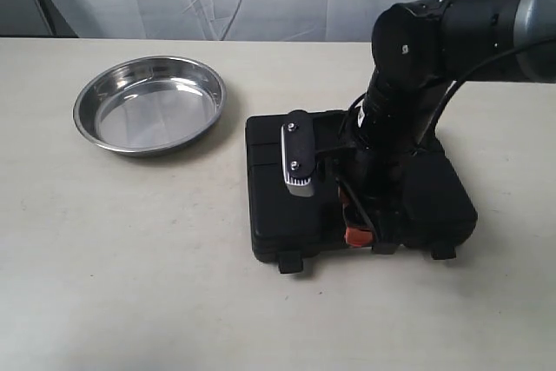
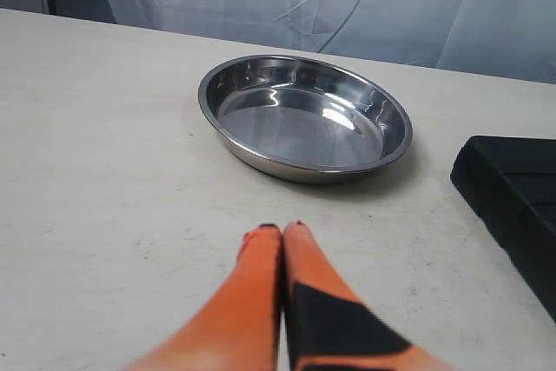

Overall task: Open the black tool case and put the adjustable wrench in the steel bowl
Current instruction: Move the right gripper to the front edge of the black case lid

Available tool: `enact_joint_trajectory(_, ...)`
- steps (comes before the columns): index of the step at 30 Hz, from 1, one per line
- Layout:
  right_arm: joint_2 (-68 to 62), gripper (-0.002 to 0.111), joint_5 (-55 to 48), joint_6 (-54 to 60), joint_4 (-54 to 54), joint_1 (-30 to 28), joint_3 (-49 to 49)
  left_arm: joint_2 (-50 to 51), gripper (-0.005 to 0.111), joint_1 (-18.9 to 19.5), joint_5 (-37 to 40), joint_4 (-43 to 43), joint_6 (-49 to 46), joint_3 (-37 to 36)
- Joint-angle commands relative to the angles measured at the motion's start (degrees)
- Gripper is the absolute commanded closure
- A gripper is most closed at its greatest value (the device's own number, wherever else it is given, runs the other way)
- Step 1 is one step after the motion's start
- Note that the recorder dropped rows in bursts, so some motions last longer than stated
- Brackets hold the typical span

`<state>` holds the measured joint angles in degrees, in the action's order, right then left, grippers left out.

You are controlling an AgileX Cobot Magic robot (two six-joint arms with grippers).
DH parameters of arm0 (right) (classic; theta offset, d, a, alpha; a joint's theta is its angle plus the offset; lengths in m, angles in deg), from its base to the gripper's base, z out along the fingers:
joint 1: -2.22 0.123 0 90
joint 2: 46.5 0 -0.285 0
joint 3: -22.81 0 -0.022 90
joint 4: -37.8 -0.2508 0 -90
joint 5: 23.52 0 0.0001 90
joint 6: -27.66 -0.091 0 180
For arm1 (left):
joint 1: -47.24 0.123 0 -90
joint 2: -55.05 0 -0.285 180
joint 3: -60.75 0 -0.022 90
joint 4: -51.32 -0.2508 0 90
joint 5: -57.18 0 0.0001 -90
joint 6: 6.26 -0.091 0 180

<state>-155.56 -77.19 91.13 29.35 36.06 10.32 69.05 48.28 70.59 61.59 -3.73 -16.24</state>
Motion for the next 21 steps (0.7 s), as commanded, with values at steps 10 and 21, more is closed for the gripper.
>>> enact_joint_trajectory(10, -4.0, 0.050, 0.1, -0.3, 0.3, 0.1, 0.3, -0.2, 0.107, 0.0, -0.1, -0.1, 0.0, -0.2)
enact_joint_trajectory(21, -7.2, 0.050, 1.6, -0.3, 0.0, 0.1, 0.3, -0.2, 0.107, 0.0, -0.1, -0.1, 0.0, -0.2)
